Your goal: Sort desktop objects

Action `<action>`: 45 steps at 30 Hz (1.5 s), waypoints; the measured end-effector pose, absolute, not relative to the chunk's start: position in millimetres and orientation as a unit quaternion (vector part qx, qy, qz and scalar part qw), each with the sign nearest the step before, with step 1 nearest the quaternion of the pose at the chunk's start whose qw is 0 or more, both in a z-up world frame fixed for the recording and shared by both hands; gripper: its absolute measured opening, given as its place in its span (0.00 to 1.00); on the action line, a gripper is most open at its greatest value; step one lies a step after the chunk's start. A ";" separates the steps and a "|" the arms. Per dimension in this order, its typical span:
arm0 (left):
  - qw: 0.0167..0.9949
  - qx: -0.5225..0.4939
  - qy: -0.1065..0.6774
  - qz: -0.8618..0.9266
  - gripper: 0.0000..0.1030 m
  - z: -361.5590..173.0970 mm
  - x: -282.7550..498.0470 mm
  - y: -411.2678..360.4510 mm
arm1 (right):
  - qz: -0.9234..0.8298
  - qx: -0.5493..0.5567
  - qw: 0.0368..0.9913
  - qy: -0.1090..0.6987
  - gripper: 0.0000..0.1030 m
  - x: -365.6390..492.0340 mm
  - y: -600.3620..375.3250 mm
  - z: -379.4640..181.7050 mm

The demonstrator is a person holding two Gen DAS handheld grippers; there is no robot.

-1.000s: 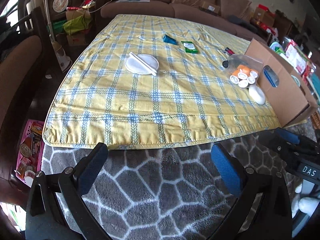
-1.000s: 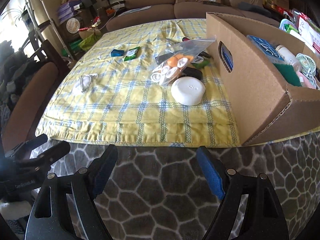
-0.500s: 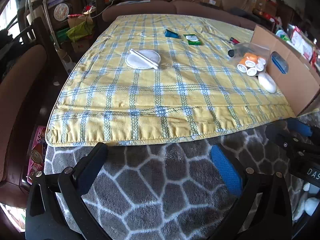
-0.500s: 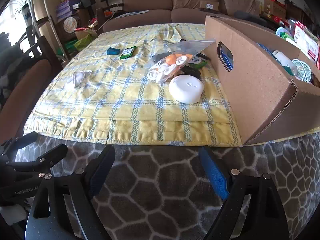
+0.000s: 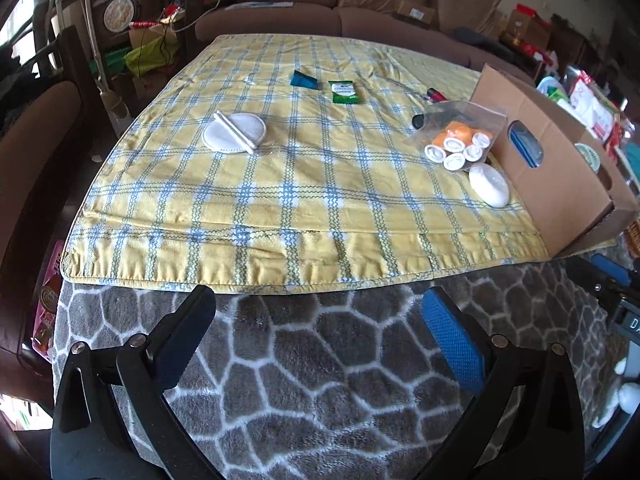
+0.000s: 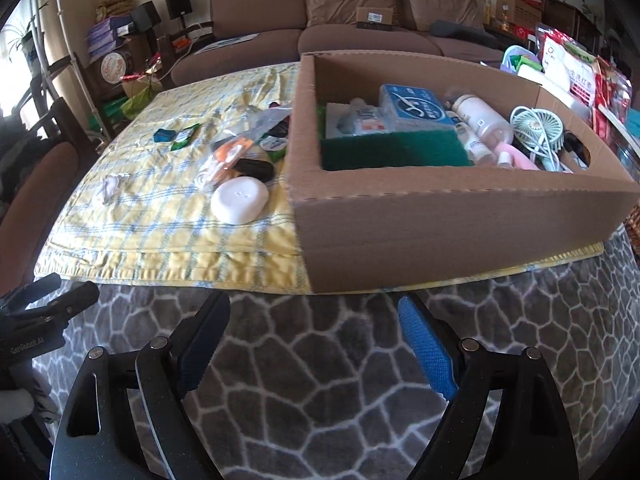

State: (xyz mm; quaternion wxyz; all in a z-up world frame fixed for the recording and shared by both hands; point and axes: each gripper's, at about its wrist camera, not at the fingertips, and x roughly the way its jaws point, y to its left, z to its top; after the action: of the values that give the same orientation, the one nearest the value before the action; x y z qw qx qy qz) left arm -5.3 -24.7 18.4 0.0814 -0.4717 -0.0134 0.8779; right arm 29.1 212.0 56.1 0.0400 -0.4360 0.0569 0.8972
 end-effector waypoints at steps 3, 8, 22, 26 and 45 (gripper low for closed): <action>0.084 -0.472 -0.014 0.877 1.00 17.8 -3.2 -11.5 | 0.892 -0.442 0.051 0.081 0.85 30.1 236.8 49.7; 0.073 -0.479 -0.008 0.875 1.00 12.4 -6.2 4.2 | 0.891 -0.444 0.046 0.081 0.85 26.0 251.1 42.6; 0.040 -0.471 0.014 0.881 1.00 -0.7 -4.5 26.4 | 0.894 -0.444 0.022 0.057 1.00 21.9 260.9 25.1; 0.035 -0.468 0.017 0.883 1.00 -0.9 -3.1 27.8 | 0.892 -0.450 0.037 0.027 1.00 21.6 252.2 22.1; 0.036 -0.468 0.016 0.883 1.00 -1.6 -3.6 26.5 | 0.890 -0.453 0.044 0.014 1.00 24.5 251.8 21.1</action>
State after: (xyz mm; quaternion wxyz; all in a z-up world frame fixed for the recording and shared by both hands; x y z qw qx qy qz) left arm -3.6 26.5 -1.6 0.0360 -0.4683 0.0160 0.8827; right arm 24.5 251.8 21.1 0.0441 -0.4531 0.0140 0.8903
